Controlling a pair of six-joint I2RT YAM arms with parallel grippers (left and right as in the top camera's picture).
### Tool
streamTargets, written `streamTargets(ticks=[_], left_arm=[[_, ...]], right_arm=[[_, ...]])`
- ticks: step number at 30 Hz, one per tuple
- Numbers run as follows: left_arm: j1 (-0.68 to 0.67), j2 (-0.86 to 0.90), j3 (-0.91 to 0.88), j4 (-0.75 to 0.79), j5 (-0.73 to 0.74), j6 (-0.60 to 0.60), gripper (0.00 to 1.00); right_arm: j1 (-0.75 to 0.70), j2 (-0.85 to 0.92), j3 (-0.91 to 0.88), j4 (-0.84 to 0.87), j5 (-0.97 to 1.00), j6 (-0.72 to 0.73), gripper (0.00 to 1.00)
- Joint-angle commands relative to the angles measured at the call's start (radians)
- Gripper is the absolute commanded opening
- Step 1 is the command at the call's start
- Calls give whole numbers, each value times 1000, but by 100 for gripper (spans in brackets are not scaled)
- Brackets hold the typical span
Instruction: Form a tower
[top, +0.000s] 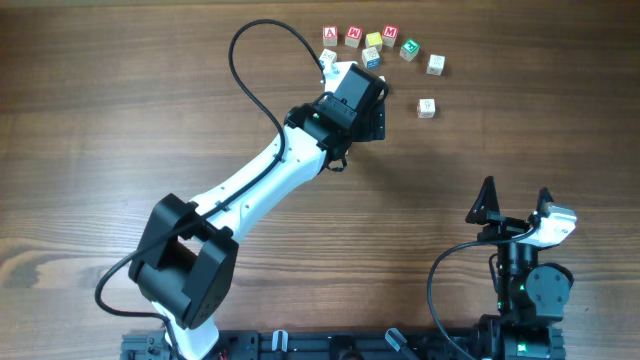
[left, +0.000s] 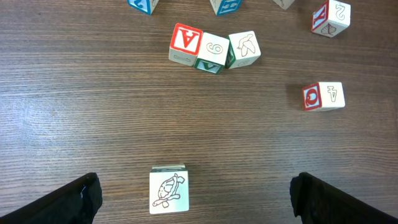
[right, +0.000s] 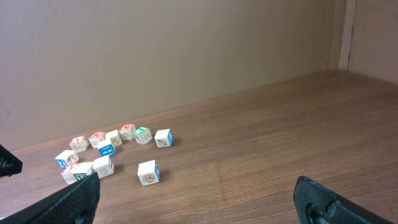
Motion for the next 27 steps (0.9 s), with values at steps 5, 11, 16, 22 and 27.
streamTargets(ticks=[5,11,16,22,27], left_arm=[[6,5,9,0,2,1,100],[6,102,9,48,10,0,100],[5,160,9,103,80,1,100],[5,195,9,102,80,0,100],[7,195,9,87,21,-35,100]], right_arm=[[-4,-4,-1,3,-10,7,100],[-4,-4,-1,3,-10,7,100],[-4,-4,-1,3,-10,7,100],[-4,-4,-1,3,-10,7,100],[-4,-4,-1,3,-10,7,100]])
